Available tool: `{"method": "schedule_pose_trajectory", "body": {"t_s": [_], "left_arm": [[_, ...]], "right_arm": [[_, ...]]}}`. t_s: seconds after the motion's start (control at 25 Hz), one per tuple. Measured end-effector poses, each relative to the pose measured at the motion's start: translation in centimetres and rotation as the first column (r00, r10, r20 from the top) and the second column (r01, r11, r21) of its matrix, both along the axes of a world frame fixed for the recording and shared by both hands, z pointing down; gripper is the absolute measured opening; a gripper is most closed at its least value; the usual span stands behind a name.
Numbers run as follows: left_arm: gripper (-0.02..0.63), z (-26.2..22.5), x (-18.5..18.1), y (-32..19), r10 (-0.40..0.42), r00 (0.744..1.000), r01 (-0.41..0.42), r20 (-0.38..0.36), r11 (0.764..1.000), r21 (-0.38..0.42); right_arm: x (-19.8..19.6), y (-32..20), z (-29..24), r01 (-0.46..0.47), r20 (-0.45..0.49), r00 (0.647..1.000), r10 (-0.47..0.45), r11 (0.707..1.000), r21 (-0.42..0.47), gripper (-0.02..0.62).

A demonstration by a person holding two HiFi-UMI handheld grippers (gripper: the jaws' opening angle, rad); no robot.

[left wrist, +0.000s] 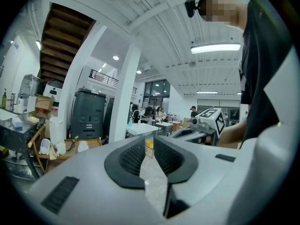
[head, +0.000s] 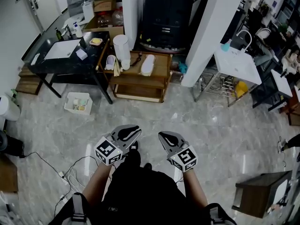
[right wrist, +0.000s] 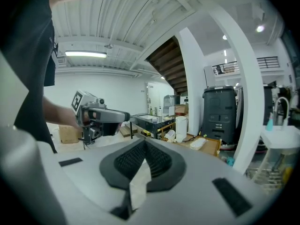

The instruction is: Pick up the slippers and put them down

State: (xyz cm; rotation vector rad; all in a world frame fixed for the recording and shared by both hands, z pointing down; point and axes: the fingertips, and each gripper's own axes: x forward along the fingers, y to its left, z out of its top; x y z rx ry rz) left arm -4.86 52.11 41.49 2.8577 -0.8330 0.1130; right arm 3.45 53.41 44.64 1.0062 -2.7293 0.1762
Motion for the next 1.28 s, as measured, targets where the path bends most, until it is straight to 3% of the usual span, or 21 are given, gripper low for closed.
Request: {"method": "schedule_pose_trajectory", "body": {"t_s": [0.44, 0.88, 1.28], "left_arm": [[0.064, 0.5, -1.6, -7.3, 0.028, 0.999, -0.028, -0.018, 0.999, -0.019], [0.064, 0.2, -2.6, -16.9, 0.111, 0.993, -0.111, -0.034, 0.994, -0.012], [0.064, 1.1, -6.3, -23.5, 0.157, 0.987, -0.158, -0.031, 0.987, -0.038]], "right_arm": [[-1.9, -6.4, 0.4, -0.037, -0.02, 0.999, 0.037, 0.999, -0.005, 0.008], [-3.1, -15.9, 0.3, -0.128, -0.013, 0.992, 0.127, 0.992, -0.006, 0.008], [-6.0, -21.6, 0.7, -0.193, -0.026, 0.981, 0.193, 0.981, -0.016, 0.008]]}}
